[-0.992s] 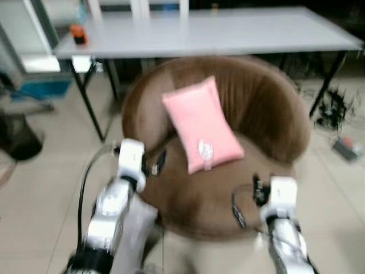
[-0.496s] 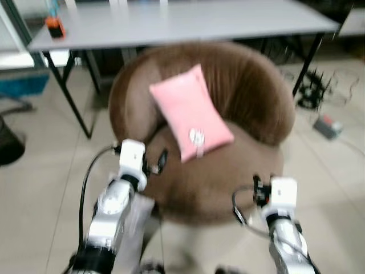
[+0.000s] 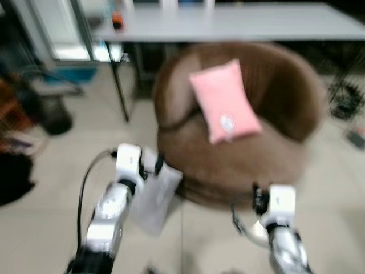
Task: Move the pillow to the sofa from floor
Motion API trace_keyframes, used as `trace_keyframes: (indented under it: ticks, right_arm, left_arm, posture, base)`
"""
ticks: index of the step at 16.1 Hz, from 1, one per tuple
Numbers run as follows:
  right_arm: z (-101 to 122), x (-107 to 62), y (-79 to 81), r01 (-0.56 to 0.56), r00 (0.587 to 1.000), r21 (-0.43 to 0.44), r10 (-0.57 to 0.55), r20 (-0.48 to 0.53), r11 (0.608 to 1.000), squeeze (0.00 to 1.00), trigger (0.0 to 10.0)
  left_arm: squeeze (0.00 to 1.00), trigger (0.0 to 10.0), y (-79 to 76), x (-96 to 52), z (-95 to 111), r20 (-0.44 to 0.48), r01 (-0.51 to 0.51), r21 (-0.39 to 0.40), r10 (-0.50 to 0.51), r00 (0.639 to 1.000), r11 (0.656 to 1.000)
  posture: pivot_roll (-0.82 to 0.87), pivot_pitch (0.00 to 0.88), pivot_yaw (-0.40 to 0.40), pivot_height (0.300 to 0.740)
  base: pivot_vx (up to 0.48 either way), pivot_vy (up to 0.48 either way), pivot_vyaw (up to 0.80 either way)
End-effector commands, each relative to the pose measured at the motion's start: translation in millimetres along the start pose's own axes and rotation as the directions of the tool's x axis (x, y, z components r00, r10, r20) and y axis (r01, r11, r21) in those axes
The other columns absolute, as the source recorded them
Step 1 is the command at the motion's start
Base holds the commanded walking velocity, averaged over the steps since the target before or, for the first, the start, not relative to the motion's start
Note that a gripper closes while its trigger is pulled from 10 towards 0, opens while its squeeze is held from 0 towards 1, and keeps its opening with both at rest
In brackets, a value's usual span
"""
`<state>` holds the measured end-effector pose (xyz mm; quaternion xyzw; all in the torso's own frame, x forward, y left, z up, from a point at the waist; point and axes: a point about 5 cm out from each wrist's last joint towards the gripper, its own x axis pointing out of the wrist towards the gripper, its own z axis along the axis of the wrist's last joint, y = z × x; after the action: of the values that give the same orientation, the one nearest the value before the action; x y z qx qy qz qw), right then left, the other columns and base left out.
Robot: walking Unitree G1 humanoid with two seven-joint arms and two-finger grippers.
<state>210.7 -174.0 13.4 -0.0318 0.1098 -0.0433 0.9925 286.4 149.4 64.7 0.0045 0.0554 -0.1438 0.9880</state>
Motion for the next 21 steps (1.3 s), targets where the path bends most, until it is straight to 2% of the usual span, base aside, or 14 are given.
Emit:
trace_keyframes:
  ticks: [1,3,4,9,12,21]
  right_arm:
    - [5.3,2.7,-4.1,0.013,1.0,-0.004,-0.013,0.02,1.0,0.0,10.0]
    - [5.0,2.1,-4.6,0.013,1.0,-0.005,-0.013,0.018,1.0,0.0,10.0]
    - [4.5,1.9,-4.8,0.013,1.0,-0.006,-0.013,0.016,1.0,0.0,10.0]
    - [2.6,1.3,-4.2,0.014,1.0,-0.005,-0.014,0.005,1.0,0.0,10.0]
    - [1.0,2.2,-4.4,0.015,1.0,-0.003,-0.015,-0.005,1.0,0.0,10.0]
    - [-4.4,3.9,-3.9,0.015,0.999,0.005,-0.015,-0.037,1.0,0.0,10.0]
  left_arm:
    - [0.04,10.0,-3.0,3.9,7.7,0.027,0.013,0.002,-0.013,1.0,1.0]
    - [0.04,10.0,-4.2,4.0,7.0,0.024,0.027,-0.005,-0.026,0.999,1.0]
    - [0.0,10.0,-4.6,3.5,6.5,0.024,0.029,-0.006,-0.029,0.999,1.0]
    - [0.0,10.0,-5.8,4.1,6.8,0.018,0.035,-0.004,-0.035,0.999,0.999]
    - [0.0,10.0,-6.6,6.9,6.5,-0.005,0.035,0.009,-0.035,0.999,0.999]
    - [0.0,10.0,-6.9,8.4,7.0,-0.018,0.052,-0.023,-0.052,0.998,0.998]
  posture:
    - [0.01,0.005,0.045,0.74]
    - [0.01,0.006,0.044,0.74]
    - [0.01,0.007,0.044,0.74]
    - [0.01,0.015,0.045,0.74]
    - [0.01,0.017,0.045,0.74]
    - [0.01,0.006,0.048,0.74]
  base:
    - [0.0,0.0,0.0]
    - [0.0,0.0,0.0]
    - [0.0,0.0,0.0]
    - [0.0,0.0,0.0]
    - [0.0,0.47,0.0]
    - [0.0,0.462,0.0]
